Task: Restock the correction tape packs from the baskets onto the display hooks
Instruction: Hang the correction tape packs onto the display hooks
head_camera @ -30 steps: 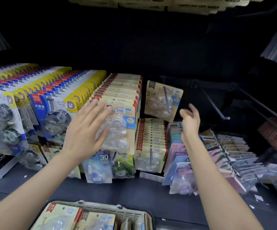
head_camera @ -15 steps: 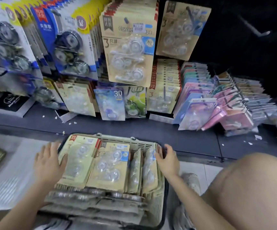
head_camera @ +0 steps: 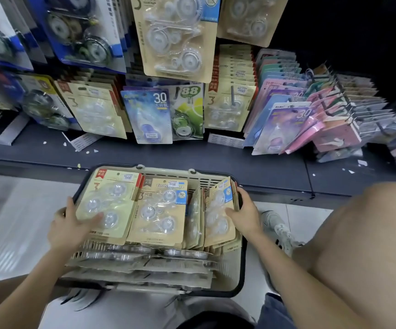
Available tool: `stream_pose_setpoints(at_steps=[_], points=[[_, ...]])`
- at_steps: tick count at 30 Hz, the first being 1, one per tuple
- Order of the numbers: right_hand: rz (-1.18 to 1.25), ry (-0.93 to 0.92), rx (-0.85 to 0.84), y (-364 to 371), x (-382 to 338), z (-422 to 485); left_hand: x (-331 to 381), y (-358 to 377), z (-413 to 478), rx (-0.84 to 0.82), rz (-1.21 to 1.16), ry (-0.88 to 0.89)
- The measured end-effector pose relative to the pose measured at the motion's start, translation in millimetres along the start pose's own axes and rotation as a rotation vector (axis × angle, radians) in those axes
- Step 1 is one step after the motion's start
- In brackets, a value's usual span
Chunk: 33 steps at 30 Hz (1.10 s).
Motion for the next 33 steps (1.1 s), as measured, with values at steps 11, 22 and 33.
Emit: stream_pose_setpoints(at_steps=[11, 22, 33], points=[[-0.011, 0.110, 0.066, -74, 50, 9, 64, 50, -22, -0.162, 0.191, 0.160], [-0.366, 0.233, 0.170, -111, 66, 4, 100, 82, -34, -0.265, 0.336, 0.196], [-0.606, 0.177, 0.197, -96, 55, 11, 116, 80, -39, -0.163, 0.171, 0.156]])
Point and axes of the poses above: each hand's wrist, its own z-axis towards the middle knuckle, its own y-axis out of the palm, x = y × z, the point moved 9 cm from there along z, towards the middle knuckle, and after that the axes turned 7 degrees about -x, right-handed, at the moved point
